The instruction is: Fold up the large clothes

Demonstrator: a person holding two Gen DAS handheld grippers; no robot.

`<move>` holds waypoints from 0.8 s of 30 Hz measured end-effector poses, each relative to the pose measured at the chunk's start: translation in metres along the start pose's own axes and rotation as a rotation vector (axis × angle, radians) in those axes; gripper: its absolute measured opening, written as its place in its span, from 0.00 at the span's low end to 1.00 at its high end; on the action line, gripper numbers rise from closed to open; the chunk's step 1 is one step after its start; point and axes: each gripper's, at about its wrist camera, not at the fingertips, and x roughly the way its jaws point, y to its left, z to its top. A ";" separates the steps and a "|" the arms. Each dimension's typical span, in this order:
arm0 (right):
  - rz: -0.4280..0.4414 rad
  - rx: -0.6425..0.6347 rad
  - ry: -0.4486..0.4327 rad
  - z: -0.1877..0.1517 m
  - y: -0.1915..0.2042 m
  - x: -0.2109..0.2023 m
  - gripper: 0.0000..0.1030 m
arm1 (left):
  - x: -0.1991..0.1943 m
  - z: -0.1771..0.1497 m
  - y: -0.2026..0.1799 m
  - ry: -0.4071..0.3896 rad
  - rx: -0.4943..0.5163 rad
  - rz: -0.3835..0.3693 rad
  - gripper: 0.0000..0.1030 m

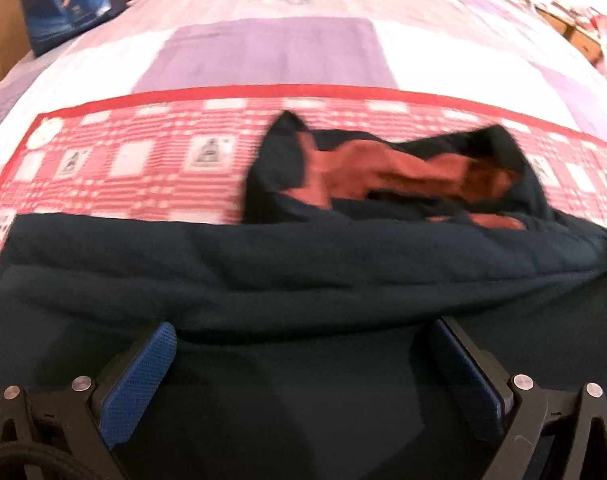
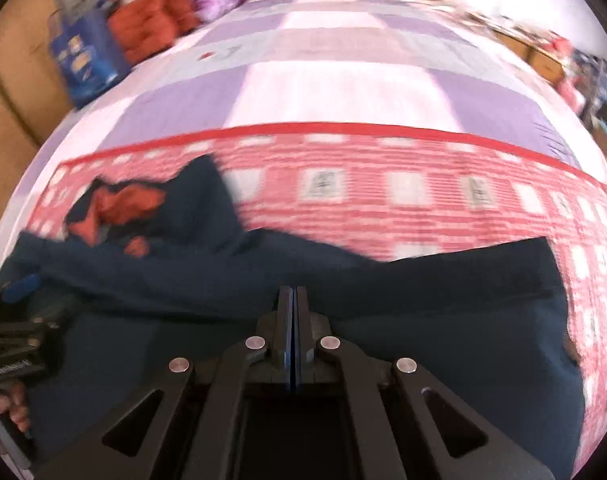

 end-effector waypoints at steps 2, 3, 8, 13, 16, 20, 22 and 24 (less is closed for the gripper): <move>-0.026 0.016 -0.002 -0.001 -0.015 -0.003 0.00 | -0.002 -0.001 0.017 -0.013 -0.014 0.032 1.00; -0.046 0.006 -0.007 -0.002 -0.021 -0.005 0.00 | -0.001 -0.002 0.028 -0.011 -0.025 0.047 1.00; -0.105 0.059 -0.012 -0.005 -0.072 -0.016 0.00 | 0.002 -0.006 0.086 0.011 -0.087 0.140 1.00; -0.135 0.071 -0.004 -0.009 -0.105 -0.021 0.00 | 0.010 -0.010 0.110 0.045 -0.110 0.126 1.00; -0.139 0.080 -0.014 -0.011 -0.109 -0.023 0.00 | 0.007 -0.010 0.108 0.024 -0.097 0.135 1.00; -0.089 0.114 -0.033 -0.015 -0.118 -0.031 0.00 | 0.000 -0.020 0.118 -0.003 -0.091 0.079 0.97; -0.056 0.158 -0.042 -0.020 -0.127 -0.031 0.00 | 0.006 -0.022 0.118 0.011 -0.077 0.068 0.97; -0.089 0.157 0.015 -0.018 -0.122 -0.018 0.00 | 0.017 -0.014 0.110 0.070 -0.066 0.099 0.97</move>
